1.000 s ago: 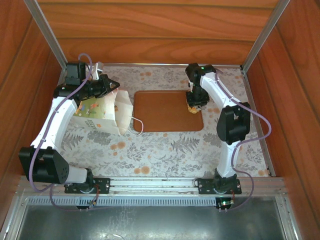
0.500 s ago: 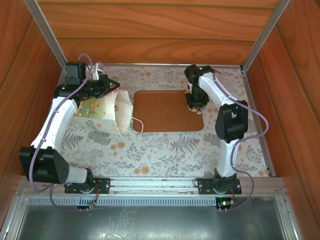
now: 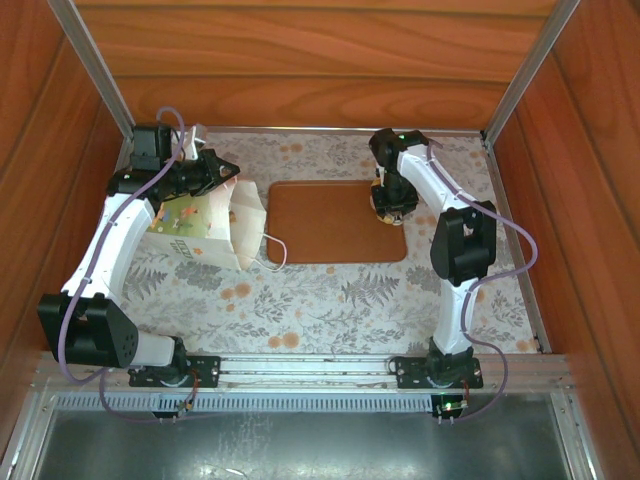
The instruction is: Take the fake bread out of the paper bag
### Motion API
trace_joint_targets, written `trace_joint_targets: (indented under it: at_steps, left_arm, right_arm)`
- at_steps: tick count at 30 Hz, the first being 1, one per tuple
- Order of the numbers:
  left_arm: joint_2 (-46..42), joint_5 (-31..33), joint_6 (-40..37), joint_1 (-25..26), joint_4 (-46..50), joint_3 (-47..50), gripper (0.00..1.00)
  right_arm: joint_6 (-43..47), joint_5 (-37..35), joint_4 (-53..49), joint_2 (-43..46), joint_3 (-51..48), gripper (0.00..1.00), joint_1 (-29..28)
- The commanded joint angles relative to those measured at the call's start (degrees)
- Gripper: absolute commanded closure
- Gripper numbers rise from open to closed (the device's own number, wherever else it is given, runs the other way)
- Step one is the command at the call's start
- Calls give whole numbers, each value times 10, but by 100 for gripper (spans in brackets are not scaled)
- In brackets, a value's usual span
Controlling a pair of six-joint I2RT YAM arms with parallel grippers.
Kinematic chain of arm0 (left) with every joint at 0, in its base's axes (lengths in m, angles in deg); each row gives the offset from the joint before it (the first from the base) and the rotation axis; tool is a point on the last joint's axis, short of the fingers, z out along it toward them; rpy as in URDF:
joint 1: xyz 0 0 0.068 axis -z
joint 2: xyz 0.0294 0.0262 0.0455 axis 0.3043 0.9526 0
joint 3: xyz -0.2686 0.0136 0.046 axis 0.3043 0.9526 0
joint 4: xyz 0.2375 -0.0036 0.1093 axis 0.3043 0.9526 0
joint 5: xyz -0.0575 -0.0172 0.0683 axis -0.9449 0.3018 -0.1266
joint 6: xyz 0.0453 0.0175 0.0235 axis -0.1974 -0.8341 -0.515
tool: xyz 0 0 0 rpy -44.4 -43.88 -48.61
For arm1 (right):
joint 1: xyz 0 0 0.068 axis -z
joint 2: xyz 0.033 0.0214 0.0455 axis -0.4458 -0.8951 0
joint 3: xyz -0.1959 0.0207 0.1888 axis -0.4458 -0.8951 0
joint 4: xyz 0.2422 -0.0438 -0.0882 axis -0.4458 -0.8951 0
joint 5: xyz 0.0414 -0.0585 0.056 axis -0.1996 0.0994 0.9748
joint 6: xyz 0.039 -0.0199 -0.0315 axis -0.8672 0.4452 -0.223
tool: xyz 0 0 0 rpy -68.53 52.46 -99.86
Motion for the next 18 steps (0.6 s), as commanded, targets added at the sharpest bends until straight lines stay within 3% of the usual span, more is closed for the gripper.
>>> trace_joint_targets:
  at_steps: [1,18]
  left_arm:
    - [-6,-10,-1,3,-16,2,100]
    - [-15,-7,1,3,-16,5,100]
  right_arm:
    - [-4,14,-9,25,15,47,5]
    - [1,52,-12,88,-21,48,5]
